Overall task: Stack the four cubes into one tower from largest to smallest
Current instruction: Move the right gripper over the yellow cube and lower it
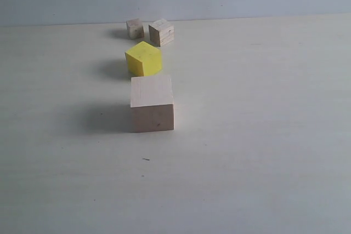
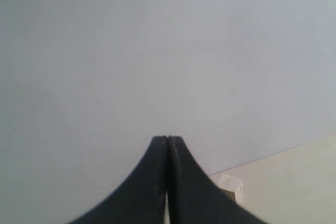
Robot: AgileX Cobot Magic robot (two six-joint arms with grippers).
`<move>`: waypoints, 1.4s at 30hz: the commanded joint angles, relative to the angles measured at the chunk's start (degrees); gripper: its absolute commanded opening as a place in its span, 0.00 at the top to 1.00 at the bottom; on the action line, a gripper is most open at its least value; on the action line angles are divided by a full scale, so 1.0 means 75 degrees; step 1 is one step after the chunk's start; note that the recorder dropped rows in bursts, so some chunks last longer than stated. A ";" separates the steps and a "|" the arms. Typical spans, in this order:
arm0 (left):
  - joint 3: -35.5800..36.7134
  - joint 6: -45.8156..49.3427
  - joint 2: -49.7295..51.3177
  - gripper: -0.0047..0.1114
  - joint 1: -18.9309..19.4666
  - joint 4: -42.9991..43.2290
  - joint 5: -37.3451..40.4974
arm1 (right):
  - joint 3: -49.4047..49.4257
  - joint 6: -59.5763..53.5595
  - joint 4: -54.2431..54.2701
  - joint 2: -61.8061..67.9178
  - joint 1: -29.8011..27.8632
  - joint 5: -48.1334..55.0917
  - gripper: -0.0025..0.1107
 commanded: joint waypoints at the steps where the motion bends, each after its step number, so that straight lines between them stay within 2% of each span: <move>1: -0.0510 0.0072 0.0392 0.96 0.0425 0.0032 -0.0129 | -0.0418 -0.1023 0.0160 0.1897 0.1014 0.0422 0.98; 5: -0.0494 0.0017 0.0268 0.96 0.0657 0.0032 0.0773 | -0.0478 -0.1007 0.0160 0.2928 0.1104 0.0356 0.98; 12: 0.0720 -0.0762 -0.0863 0.96 0.0672 0.0032 0.0829 | -0.0478 -0.0300 0.0462 0.3224 0.1104 -0.0937 0.98; 18: 0.1166 -0.1331 -0.1904 0.96 0.0672 -0.0045 0.2543 | -0.0478 -0.0286 0.0495 0.3254 0.1104 -0.1809 0.98; 23: 0.1428 -0.1331 -0.2659 0.96 0.0656 -0.0555 0.3027 | -0.0478 -0.0286 0.0495 0.3448 0.1104 -0.2577 0.98; 28: 0.1428 -0.1283 -0.3056 0.96 0.0656 -0.0793 0.3283 | -0.0478 -0.0252 0.0783 0.3874 0.1104 -0.2577 0.98; 31: 0.1428 -0.1241 -0.3144 0.96 0.0656 -0.1147 0.3508 | -0.0478 0.0349 0.1295 0.4220 0.1104 -0.2577 0.98; 34: 0.1428 -0.0660 -0.3144 0.96 0.0656 -0.1617 0.3791 | -0.0551 0.0116 0.1248 0.4602 0.1104 -0.2524 0.98; 42: 0.1428 -0.0272 -0.3144 0.96 0.0656 -0.1975 0.3830 | -0.2116 -0.1026 0.1079 0.5775 0.1104 -0.0714 0.98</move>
